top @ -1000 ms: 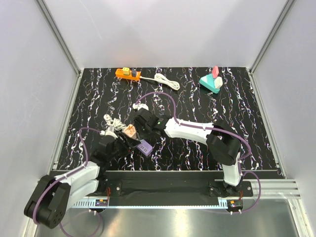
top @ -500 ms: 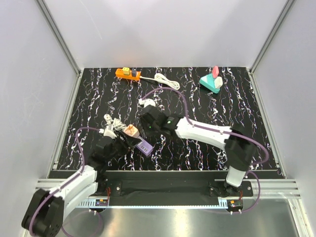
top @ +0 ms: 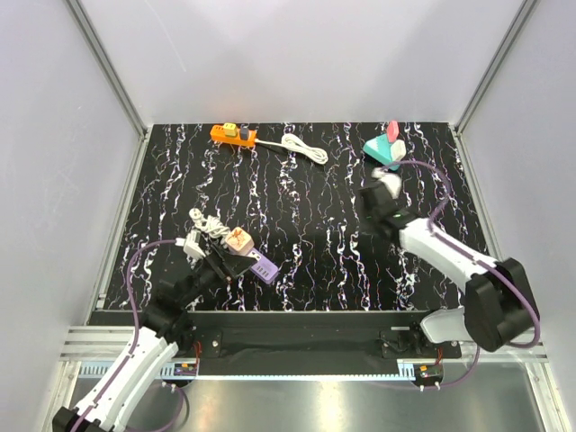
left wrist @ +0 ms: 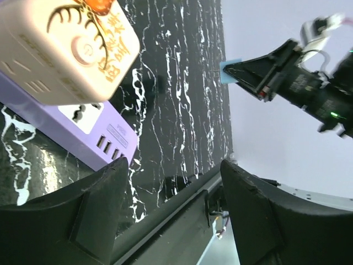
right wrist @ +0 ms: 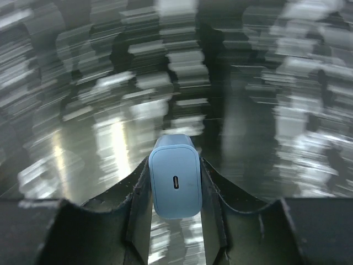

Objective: Pull the plug off the socket

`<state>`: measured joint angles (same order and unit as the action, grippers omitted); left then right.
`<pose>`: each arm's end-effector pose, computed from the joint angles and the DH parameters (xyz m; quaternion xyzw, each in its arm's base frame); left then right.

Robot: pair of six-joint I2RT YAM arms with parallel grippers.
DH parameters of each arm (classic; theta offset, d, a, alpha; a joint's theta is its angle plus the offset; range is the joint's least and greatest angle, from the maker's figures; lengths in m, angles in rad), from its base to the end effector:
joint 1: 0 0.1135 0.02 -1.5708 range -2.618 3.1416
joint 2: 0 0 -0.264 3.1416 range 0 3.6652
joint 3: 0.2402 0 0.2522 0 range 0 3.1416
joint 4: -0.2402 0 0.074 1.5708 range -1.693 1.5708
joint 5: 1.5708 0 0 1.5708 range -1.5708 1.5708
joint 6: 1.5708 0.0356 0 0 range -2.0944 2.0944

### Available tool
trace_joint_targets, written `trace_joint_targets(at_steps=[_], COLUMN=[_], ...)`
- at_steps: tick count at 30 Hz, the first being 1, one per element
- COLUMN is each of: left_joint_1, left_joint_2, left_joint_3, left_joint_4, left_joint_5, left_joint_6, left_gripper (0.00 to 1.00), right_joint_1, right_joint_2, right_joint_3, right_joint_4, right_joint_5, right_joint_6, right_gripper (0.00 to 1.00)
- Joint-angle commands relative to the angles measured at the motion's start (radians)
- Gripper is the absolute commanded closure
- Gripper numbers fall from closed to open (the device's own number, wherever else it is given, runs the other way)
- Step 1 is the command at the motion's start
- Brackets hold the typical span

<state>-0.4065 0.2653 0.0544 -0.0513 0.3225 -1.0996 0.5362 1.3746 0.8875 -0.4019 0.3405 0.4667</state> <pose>0.1071 -0.0584 0.1622 -0.1741 0.7698 -0.5038 0.3512 0.2475 0.1333 0.2273 0.0243 0.9302 0.0184 0.3657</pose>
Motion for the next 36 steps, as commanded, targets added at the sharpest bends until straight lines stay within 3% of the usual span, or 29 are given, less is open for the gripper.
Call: trace_joint_targets(at_steps=[1, 5, 9, 19, 23, 24, 26, 28, 30, 31, 33, 36], left_joint_1=[-0.003, -0.003, -0.003, -0.003, -0.003, -0.003, -0.003, -0.003, -0.003, -0.003, -0.003, -0.003], left_joint_2=[-0.028, 0.005, 0.012, -0.031, -0.014, -0.012, -0.012, -0.014, -0.018, -0.017, -0.017, -0.006], left_joint_3=[-0.024, -0.008, -0.010, 0.050, 0.068, 0.071, 0.073, 0.079, 0.090, 0.094, 0.119, 0.189], left_joint_4=[-0.027, -0.032, -0.030, -0.079, -0.088, -0.088, -0.091, -0.096, -0.105, -0.120, -0.140, -0.221], left_joint_5=[0.065, 0.079, 0.087, 0.079, 0.079, 0.078, 0.076, 0.073, 0.070, 0.067, 0.052, 0.003], left_joint_6=[-0.025, -0.017, -0.023, -0.036, -0.023, -0.020, -0.020, -0.017, -0.008, -0.003, 0.018, 0.084], left_gripper=[0.27, 0.27, 0.27, 0.27, 0.27, 0.27, 0.27, 0.27, 0.27, 0.27, 0.27, 0.27], right_joint_1=[-0.198, -0.448, -0.563, -0.567, -0.567, -0.567, -0.567, -0.567, -0.567, -0.567, -0.562, -0.507], right_joint_2=[-0.089, -0.112, -0.094, 0.007, 0.003, -0.003, -0.023, -0.038, -0.063, -0.072, -0.104, -0.147], right_joint_3=[-0.057, -0.097, -0.113, -0.098, -0.093, -0.094, -0.094, -0.096, -0.098, -0.101, -0.110, -0.113], right_joint_4=[0.003, -0.028, -0.028, -0.026, -0.026, -0.026, -0.017, -0.017, -0.015, -0.017, -0.014, -0.015], right_joint_5=[0.093, 0.120, 0.098, -0.006, -0.023, -0.038, -0.061, -0.081, -0.096, -0.121, -0.152, -0.207], right_joint_6=[-0.014, 0.033, 0.096, 0.170, 0.155, 0.139, 0.113, 0.076, 0.037, 0.029, 0.017, 0.000], right_gripper=[0.95, 0.92, 0.92, 0.87, 0.63, 0.46, 0.36, 0.18, 0.14, 0.07, 0.01, 0.00])
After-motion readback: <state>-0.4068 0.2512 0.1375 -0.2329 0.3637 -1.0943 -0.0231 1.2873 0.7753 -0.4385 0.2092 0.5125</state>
